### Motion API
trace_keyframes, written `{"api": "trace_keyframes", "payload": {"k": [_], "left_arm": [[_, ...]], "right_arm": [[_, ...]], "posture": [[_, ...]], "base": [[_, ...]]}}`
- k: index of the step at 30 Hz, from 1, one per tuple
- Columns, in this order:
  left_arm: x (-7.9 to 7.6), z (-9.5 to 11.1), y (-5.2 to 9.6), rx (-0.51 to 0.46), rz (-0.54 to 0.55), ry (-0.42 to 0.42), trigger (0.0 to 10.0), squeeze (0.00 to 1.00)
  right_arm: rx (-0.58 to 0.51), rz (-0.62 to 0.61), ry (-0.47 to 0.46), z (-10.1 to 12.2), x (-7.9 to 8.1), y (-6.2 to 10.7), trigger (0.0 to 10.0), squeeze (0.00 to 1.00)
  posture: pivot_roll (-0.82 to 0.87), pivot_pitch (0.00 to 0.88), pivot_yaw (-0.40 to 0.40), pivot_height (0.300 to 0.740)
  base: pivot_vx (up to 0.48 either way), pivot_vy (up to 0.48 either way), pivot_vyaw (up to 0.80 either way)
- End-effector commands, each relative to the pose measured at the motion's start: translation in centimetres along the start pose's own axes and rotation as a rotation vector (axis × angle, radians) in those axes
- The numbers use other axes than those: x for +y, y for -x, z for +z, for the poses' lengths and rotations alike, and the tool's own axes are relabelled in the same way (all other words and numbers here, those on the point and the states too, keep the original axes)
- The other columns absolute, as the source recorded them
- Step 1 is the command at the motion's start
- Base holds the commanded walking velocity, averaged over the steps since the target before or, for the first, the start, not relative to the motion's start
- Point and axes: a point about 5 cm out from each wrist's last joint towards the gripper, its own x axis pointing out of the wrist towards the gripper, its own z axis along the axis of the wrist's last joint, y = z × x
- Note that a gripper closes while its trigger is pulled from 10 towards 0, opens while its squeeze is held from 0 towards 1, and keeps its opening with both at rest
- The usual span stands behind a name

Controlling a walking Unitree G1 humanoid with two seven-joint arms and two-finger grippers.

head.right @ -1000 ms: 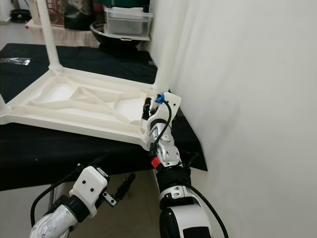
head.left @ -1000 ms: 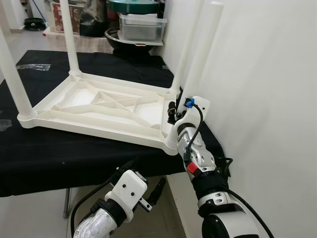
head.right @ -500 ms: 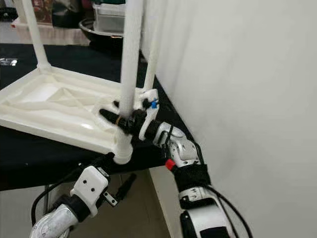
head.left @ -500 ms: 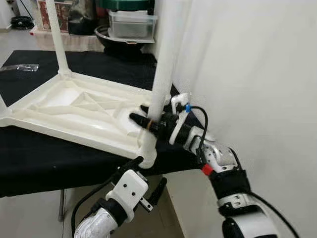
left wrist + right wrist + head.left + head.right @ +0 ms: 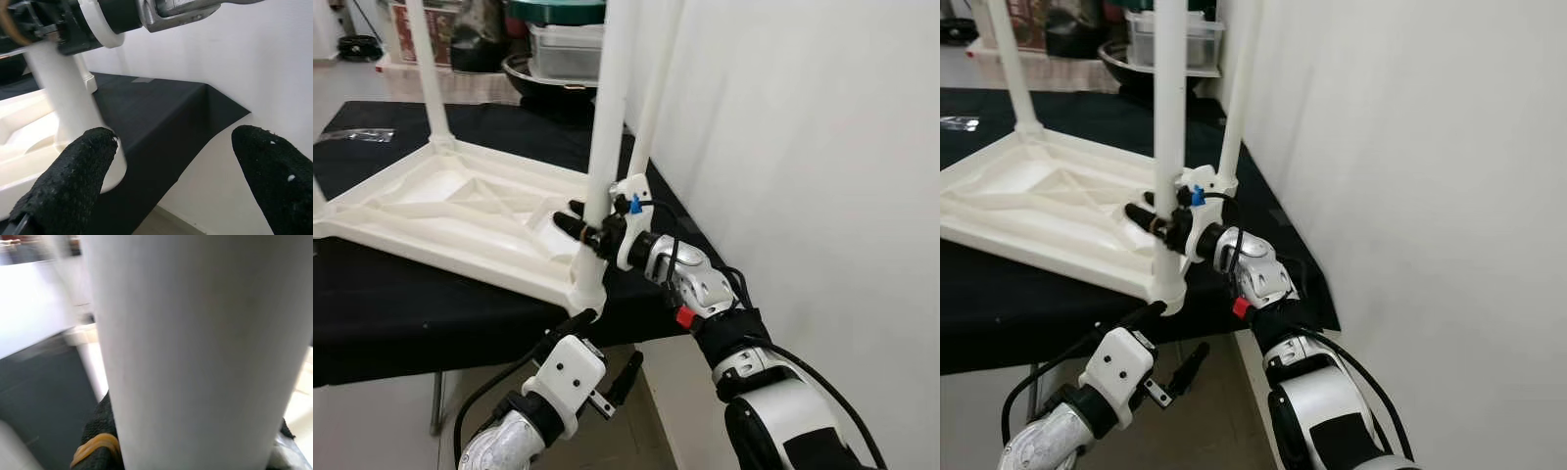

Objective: Building children table

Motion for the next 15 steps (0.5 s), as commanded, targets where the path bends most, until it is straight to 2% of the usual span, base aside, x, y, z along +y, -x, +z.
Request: {"api": "trace_keyframes", "payload": {"k": [1, 2, 3, 4, 5, 6, 7, 9, 12, 14, 15], "left_arm": [[-0.1, -0.2, 0.0, 0.011, -0.003, 0.010, 10.0, 0.00], [-0.1, -0.2, 0.0, 0.011, -0.002, 0.010, 10.0, 0.00], [-0.1, -0.2, 0.0, 0.011, -0.002, 0.010, 10.0, 0.00], [-0.1, -0.3, 0.0, 0.011, -0.002, 0.010, 10.0, 0.00], [-0.1, -0.3, 0.0, 0.011, -0.002, 0.010, 10.0, 0.00], [-0.1, -0.3, 0.0, 0.011, -0.002, 0.010, 10.0, 0.00], [-0.1, -0.3, 0.0, 0.012, -0.003, 0.010, 10.0, 0.00], [-0.1, -0.3, -0.1, 0.012, -0.008, 0.007, 10.0, 0.00], [-0.1, -0.3, -0.1, 0.011, -0.012, 0.004, 10.0, 0.00], [-0.1, -0.3, -0.1, 0.010, -0.013, 0.004, 10.0, 0.00], [-0.1, -0.3, -0.2, 0.010, -0.011, 0.004, 10.0, 0.00]], "right_arm": [[0.056, -0.259, -0.041, -0.9, -2.4, 0.9, 0.0, 0.00], [0.048, -0.423, -0.097, -1.2, -3.4, 1.5, 0.0, 0.00], [0.048, -0.423, -0.097, -1.2, -3.4, 1.5, 0.0, 0.00], [0.043, -0.523, -0.137, -1.5, -4.0, 1.9, 0.0, 0.00], [0.009, -0.676, -0.165, -1.7, -4.5, 2.7, 0.0, 0.00], [0.009, -0.676, -0.165, -1.7, -4.5, 2.7, 0.0, 0.00], [-0.018, -0.781, -0.180, -1.8, -4.8, 3.2, 0.0, 0.00], [-0.056, -0.960, -0.207, -2.0, -4.0, 3.8, 0.0, 0.00], [-0.074, -1.028, -0.217, -2.0, -3.3, 3.8, 0.0, 0.00], [-0.067, -1.003, -0.252, -2.2, -2.7, 3.4, 0.0, 0.00], [-0.066, -0.951, -0.283, -2.4, -2.2, 2.9, 10.0, 0.56]], "posture": [[0.13, 0.000, -0.154, 0.740], [0.13, 0.000, -0.153, 0.740], [0.13, 0.000, -0.153, 0.740], [0.13, 0.000, -0.152, 0.740], [0.13, 0.000, -0.153, 0.740], [0.13, 0.000, -0.153, 0.740], [0.13, 0.000, -0.153, 0.740], [0.12, 0.000, -0.139, 0.740], [0.12, 0.000, -0.139, 0.740], [0.14, 0.000, -0.149, 0.740], [0.13, 0.000, -0.147, 0.740]], "base": [[0.000, 0.000, 0.00], [0.000, 0.000, 0.00], [0.000, 0.000, 0.00], [0.000, 0.000, 0.00], [0.000, 0.000, 0.00], [0.000, 0.000, 0.00], [0.000, 0.000, 0.00], [0.000, 0.000, 0.00], [0.000, 0.000, 0.00], [0.000, 0.000, 0.00], [0.000, 0.000, 0.00]]}}
